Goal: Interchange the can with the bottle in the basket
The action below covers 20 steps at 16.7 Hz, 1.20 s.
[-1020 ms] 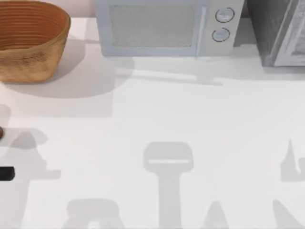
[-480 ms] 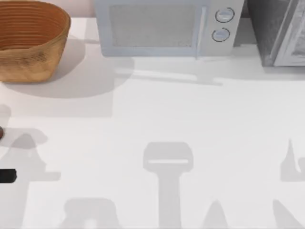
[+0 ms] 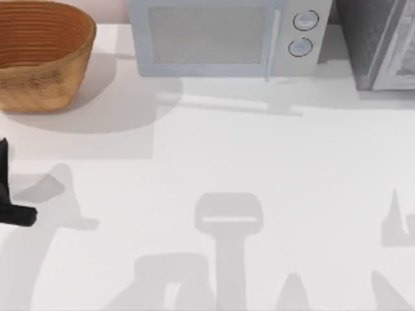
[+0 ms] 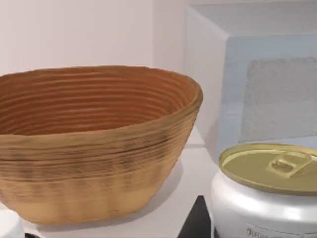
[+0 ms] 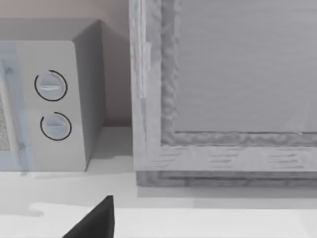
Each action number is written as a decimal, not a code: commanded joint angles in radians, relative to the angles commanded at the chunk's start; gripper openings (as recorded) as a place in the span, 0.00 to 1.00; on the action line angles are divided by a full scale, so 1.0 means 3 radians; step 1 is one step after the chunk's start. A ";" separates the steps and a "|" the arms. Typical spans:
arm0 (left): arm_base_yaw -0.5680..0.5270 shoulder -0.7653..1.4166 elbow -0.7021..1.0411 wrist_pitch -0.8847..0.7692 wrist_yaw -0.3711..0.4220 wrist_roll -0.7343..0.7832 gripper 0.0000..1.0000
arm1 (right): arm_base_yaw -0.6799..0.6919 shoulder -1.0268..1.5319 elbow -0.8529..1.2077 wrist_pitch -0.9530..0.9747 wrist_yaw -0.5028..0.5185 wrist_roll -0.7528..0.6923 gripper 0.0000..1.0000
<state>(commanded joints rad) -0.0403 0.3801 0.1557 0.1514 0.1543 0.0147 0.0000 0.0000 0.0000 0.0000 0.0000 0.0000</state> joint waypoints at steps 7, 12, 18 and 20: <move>-0.0340 0.1958 0.1070 0.1079 0.0997 0.0057 0.00 | 0.0000 0.0000 0.0000 0.0000 0.0000 0.0000 1.00; -0.0609 0.3585 0.1925 0.1957 0.1822 0.0071 0.00 | 0.0000 0.0000 0.0000 0.0000 0.0000 0.0000 1.00; -0.0880 0.5456 0.2835 0.2911 0.2747 0.0062 0.00 | 0.0000 0.0000 0.0000 0.0000 0.0000 0.0000 1.00; -0.0950 0.5988 0.3082 0.3174 0.3007 0.0057 0.00 | 0.0000 0.0000 0.0000 0.0000 0.0000 0.0000 1.00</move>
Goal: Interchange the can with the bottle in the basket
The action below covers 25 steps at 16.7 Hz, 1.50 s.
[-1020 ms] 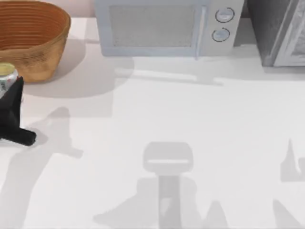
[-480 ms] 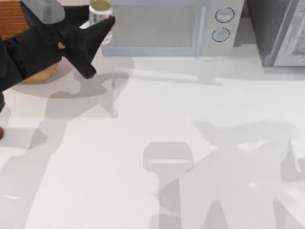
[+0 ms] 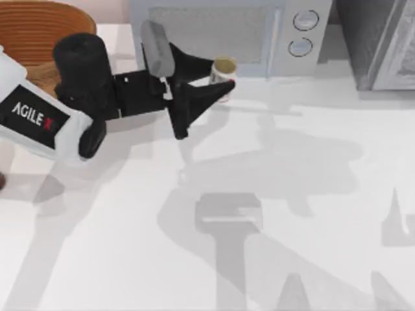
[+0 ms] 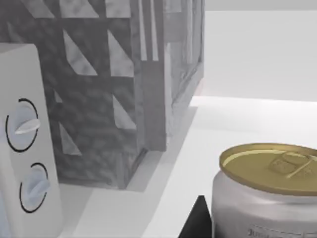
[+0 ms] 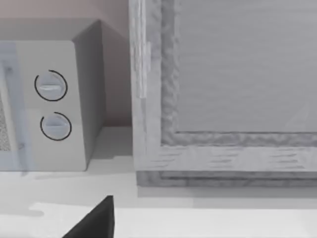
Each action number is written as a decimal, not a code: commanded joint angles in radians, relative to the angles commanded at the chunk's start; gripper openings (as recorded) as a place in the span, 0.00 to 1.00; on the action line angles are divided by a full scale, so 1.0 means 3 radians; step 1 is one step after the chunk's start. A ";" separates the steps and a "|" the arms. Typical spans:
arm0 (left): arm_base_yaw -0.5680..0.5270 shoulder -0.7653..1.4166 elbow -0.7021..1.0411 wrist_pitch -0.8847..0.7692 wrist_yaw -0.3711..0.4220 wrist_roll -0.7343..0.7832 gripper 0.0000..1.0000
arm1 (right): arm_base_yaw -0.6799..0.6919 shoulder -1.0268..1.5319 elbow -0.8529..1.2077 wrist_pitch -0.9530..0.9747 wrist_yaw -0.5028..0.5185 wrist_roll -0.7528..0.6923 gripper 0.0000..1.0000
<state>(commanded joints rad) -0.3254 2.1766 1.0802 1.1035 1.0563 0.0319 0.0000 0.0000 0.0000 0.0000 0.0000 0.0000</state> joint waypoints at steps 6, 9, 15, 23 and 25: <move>-0.0135 0.1124 0.0501 0.0540 0.0546 -0.0016 0.00 | 0.0000 0.0000 0.0000 0.0000 0.0000 0.0000 1.00; -0.0156 0.1314 0.0581 0.0628 0.0639 -0.0020 0.00 | 0.0000 0.0000 0.0000 0.0000 0.0000 0.0000 1.00; -0.0156 0.1314 0.0581 0.0628 0.0639 -0.0020 0.08 | 0.0000 0.0000 0.0000 0.0000 0.0000 0.0000 1.00; -0.0156 0.1314 0.0581 0.0628 0.0639 -0.0020 0.68 | 0.0000 0.0000 0.0000 0.0000 0.0000 0.0000 1.00; -0.0156 0.1314 0.0581 0.0628 0.0639 -0.0020 0.83 | 0.0000 0.0000 0.0000 0.0000 0.0000 0.0000 1.00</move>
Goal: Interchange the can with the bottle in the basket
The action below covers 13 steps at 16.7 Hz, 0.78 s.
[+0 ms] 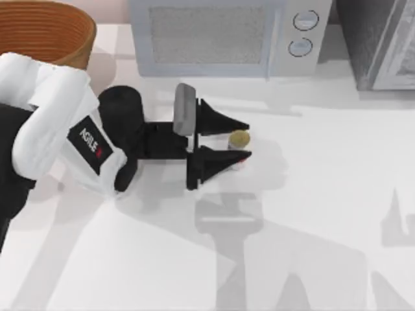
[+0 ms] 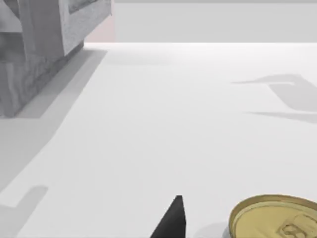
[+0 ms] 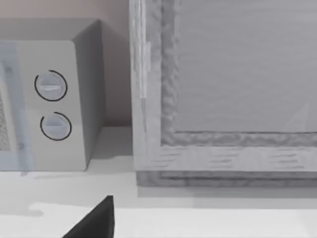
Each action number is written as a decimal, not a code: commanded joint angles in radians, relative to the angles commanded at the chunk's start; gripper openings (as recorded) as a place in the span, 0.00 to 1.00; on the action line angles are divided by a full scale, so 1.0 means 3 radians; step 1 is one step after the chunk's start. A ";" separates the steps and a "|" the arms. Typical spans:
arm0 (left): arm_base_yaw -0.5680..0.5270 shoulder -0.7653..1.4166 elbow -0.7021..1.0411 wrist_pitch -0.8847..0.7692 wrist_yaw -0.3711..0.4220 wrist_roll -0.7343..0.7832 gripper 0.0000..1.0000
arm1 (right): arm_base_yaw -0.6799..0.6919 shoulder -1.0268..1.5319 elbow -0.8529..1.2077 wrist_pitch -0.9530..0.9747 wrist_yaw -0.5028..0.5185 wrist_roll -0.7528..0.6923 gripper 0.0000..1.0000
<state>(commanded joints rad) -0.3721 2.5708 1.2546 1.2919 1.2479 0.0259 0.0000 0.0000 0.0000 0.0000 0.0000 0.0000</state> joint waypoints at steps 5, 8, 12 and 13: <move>0.0000 0.0000 0.0000 0.0000 0.0000 0.0000 1.00 | 0.0000 0.0000 0.0000 0.0000 0.0000 0.0000 1.00; 0.0000 0.0000 0.0000 0.0000 0.0000 0.0000 1.00 | 0.0000 0.0000 0.0000 0.0000 0.0000 0.0000 1.00; 0.0013 0.0000 -0.0001 0.0000 0.0000 0.0000 1.00 | 0.0000 0.0000 0.0000 0.0000 0.0000 0.0000 1.00; 0.0029 -0.0022 -0.0028 -0.0032 -0.0027 -0.0009 1.00 | 0.0000 0.0000 0.0000 0.0000 0.0000 0.0000 1.00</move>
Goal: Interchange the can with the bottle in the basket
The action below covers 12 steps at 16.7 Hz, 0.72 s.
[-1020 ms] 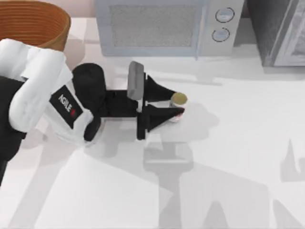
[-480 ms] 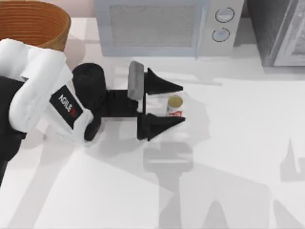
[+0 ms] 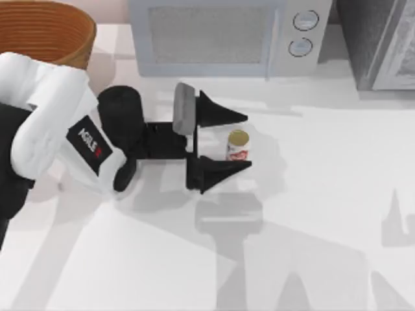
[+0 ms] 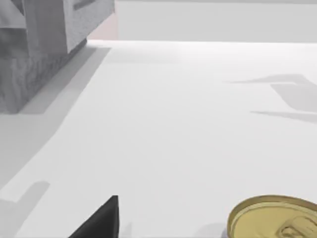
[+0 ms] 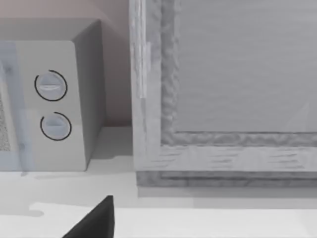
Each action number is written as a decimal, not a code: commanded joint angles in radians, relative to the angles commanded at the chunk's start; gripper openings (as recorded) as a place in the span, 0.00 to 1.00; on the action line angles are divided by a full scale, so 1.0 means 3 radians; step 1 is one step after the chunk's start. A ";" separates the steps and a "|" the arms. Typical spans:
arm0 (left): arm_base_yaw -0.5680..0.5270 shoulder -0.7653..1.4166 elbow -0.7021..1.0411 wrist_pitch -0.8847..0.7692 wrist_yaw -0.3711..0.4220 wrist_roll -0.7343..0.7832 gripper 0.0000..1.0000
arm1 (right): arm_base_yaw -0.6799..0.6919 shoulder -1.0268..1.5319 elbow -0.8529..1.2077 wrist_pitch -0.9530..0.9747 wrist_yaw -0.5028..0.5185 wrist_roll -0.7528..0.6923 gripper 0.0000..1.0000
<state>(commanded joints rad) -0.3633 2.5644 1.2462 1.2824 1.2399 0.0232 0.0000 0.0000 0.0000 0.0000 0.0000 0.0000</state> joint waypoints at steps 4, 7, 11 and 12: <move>0.0182 -0.0403 -0.0311 -0.0368 -0.0331 -0.0044 1.00 | 0.0000 0.0000 0.0000 0.0000 0.0000 0.0000 1.00; 0.0375 -0.1075 -0.0679 -0.0805 -0.0743 -0.0038 1.00 | 0.0000 0.0000 0.0000 0.0000 0.0000 0.0000 1.00; 0.0646 -0.2387 -0.1296 -0.1506 -0.1414 -0.0009 1.00 | 0.0000 0.0000 0.0000 0.0000 0.0000 0.0000 1.00; 0.0711 -0.2765 -0.1469 -0.1694 -0.1594 -0.0003 1.00 | 0.0000 0.0000 0.0000 0.0000 0.0000 0.0000 1.00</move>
<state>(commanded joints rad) -0.1499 1.7348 0.8056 0.7741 0.7616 0.0222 0.0000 0.0000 0.0000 0.0000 0.0000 0.0000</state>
